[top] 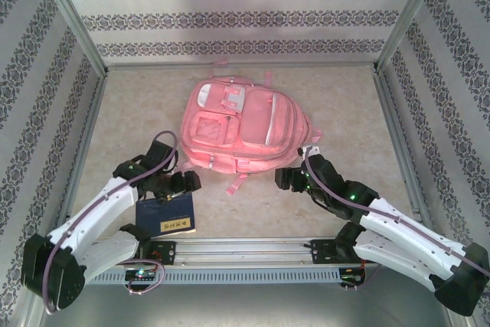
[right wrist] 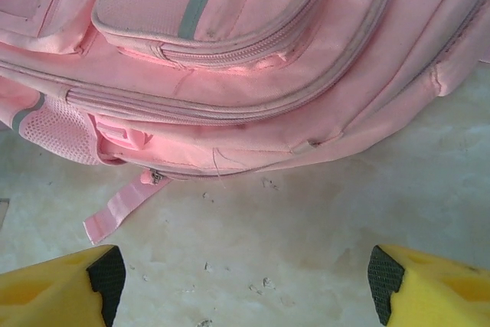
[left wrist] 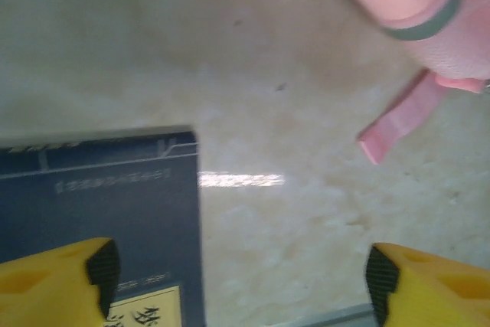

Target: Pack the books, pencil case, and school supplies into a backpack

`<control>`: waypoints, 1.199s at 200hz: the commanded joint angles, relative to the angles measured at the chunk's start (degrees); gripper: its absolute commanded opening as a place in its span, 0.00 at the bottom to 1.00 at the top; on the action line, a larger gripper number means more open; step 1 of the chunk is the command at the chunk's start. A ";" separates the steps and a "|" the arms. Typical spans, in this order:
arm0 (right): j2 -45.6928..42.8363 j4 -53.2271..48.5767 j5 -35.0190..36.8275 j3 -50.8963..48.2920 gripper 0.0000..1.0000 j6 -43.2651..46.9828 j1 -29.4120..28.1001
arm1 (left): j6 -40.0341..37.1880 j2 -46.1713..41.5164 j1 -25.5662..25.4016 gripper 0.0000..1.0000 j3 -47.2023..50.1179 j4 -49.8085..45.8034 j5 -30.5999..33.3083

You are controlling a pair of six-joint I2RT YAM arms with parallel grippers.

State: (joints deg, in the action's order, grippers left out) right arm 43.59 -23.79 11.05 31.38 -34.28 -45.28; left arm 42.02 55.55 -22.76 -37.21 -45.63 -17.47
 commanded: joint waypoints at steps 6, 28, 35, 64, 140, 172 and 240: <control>0.94 2.69 -0.73 -0.78 0.85 -0.41 -0.69 | 3.66 -1.05 0.16 0.90 4.46 3.54 0.05; 0.98 2.99 -1.00 -1.05 0.85 -1.04 -0.78 | 5.31 1.35 -0.05 0.90 7.26 8.47 -2.09; 0.88 2.96 -1.18 -1.04 0.85 -1.14 -0.78 | 5.59 2.35 -0.11 0.90 8.24 10.23 -3.17; 0.35 3.31 -2.40 -1.55 0.86 -0.70 -0.89 | 7.15 5.03 -1.38 0.91 10.93 16.69 -6.21; 2.31 6.68 -5.57 -2.89 0.87 -1.67 -1.39 | 21.47 14.22 -10.70 0.89 12.27 43.49 -9.22; 4.68 8.67 -10.29 -2.65 0.84 -1.66 -1.56 | 24.69 20.50 -16.70 0.89 6.09 50.76 -11.40; 15.33 16.60 -29.83 -1.59 0.63 -9.19 -1.78 | 14.95 1.95 -15.83 0.91 0.34 18.83 -0.19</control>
State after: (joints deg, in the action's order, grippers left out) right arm 53.78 -13.32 -7.84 28.97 -38.50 -46.30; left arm 61.89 64.23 -40.01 -34.98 -9.47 -24.58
